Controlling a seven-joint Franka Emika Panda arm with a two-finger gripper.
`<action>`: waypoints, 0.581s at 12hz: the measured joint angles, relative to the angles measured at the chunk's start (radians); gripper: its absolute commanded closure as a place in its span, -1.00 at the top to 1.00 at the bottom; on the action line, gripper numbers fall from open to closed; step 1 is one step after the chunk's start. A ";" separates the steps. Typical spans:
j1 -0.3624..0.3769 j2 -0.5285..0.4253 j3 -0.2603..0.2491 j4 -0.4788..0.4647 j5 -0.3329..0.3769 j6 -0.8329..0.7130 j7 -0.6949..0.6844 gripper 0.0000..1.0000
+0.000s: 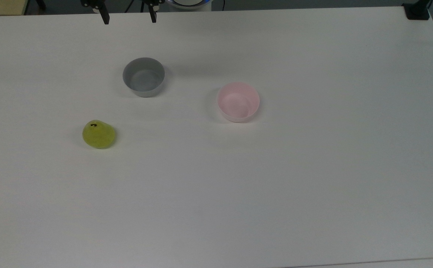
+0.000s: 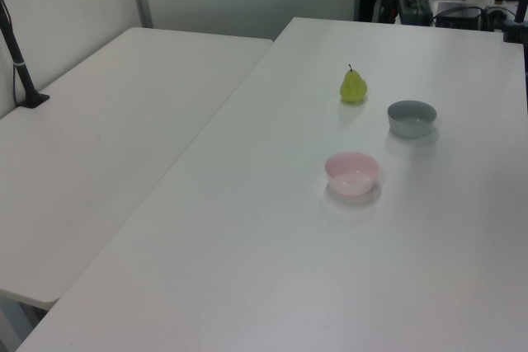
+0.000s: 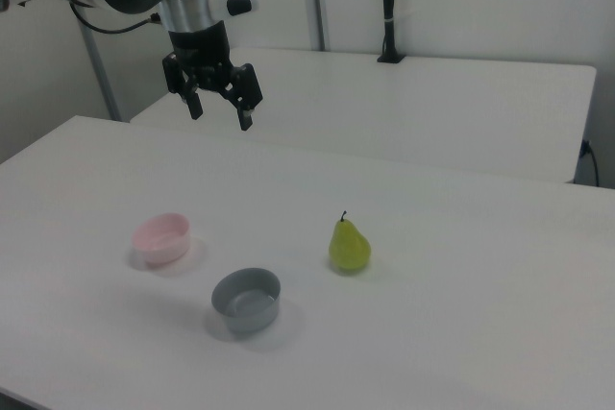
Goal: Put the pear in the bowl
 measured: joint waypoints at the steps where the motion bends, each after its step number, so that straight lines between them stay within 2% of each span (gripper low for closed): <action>1: 0.000 0.001 0.000 0.000 0.000 0.000 0.000 1.00; 7: 0.002 0.008 0.000 0.000 0.000 0.000 0.000 1.00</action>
